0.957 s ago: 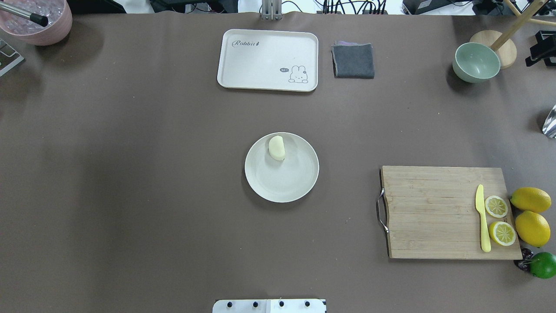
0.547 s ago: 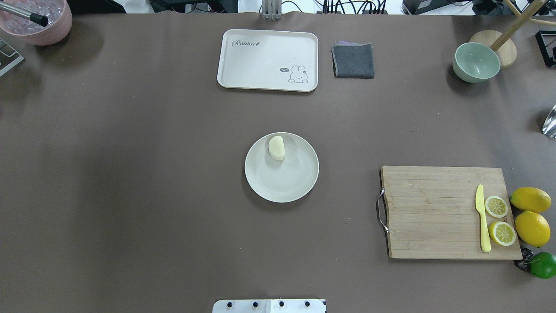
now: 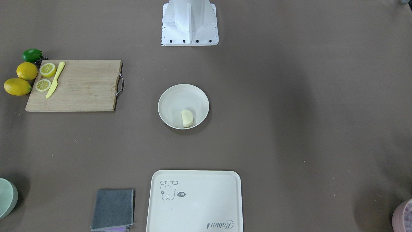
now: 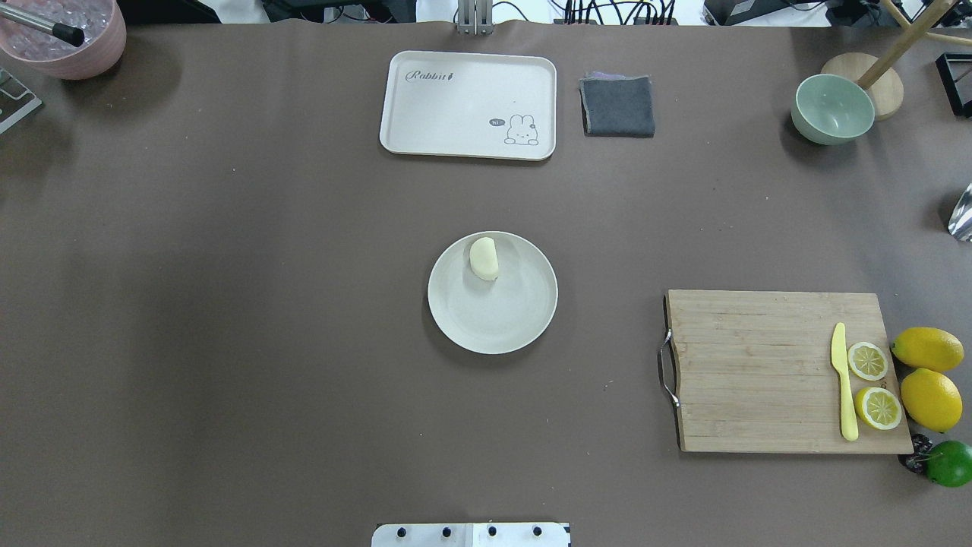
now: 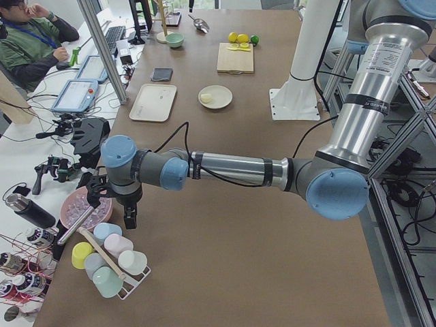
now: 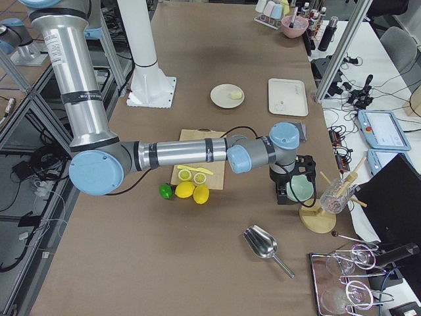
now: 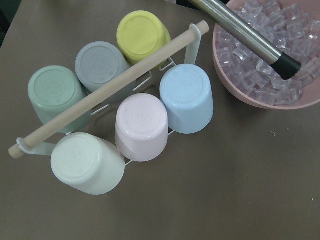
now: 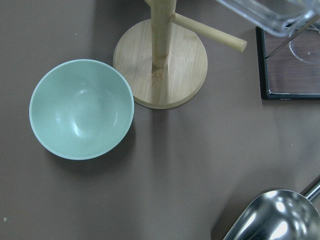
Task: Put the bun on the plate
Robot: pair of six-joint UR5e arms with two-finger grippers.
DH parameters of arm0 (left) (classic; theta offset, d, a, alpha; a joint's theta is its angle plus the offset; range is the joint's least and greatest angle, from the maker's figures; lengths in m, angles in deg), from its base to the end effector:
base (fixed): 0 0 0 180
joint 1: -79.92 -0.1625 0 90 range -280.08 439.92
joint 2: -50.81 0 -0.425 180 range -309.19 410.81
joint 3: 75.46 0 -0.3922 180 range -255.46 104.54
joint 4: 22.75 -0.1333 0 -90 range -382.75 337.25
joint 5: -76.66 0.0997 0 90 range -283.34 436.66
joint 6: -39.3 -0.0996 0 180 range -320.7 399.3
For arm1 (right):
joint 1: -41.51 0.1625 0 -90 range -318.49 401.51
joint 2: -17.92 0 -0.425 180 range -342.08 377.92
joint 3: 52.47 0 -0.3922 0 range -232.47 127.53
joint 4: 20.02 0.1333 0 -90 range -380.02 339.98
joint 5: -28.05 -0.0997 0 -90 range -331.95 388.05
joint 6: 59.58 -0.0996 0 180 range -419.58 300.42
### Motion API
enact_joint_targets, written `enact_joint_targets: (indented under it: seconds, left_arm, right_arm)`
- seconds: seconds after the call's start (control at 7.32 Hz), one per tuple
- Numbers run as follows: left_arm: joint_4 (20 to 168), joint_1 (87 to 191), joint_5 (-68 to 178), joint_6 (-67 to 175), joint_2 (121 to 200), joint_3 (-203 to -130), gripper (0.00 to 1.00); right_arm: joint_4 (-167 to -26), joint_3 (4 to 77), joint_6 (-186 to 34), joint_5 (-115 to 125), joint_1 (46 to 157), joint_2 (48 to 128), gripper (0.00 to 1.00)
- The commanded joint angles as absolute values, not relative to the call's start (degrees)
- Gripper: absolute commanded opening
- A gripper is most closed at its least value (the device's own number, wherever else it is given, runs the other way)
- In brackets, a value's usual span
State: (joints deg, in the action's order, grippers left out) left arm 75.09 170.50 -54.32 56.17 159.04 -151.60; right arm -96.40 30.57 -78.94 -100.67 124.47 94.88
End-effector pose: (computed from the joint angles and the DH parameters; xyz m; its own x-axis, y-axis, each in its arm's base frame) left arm -0.0744 -0.6366 0.5887 0.7209 -0.1582 -0.6748 0.2289 0.9733 0.0164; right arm -0.0038 -0.6101 0.5746 0.7444 0.0221 0.6674 -0.1393 0.9826 0.1228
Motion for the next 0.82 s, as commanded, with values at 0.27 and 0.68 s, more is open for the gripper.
enact_joint_targets:
  seconds: [0.27,0.68]
  left_arm:
    - [75.08,170.71,-54.48,53.71,158.38,-150.96,0.98]
    - [74.99,170.80,-54.48,53.71,158.56,-151.05,0.98]
  right_arm:
    - [-96.22,31.02,-78.92,-101.50,124.56,95.44,1.00]
    - [-96.13,31.11,-79.01,-102.03,124.83,95.01,1.00]
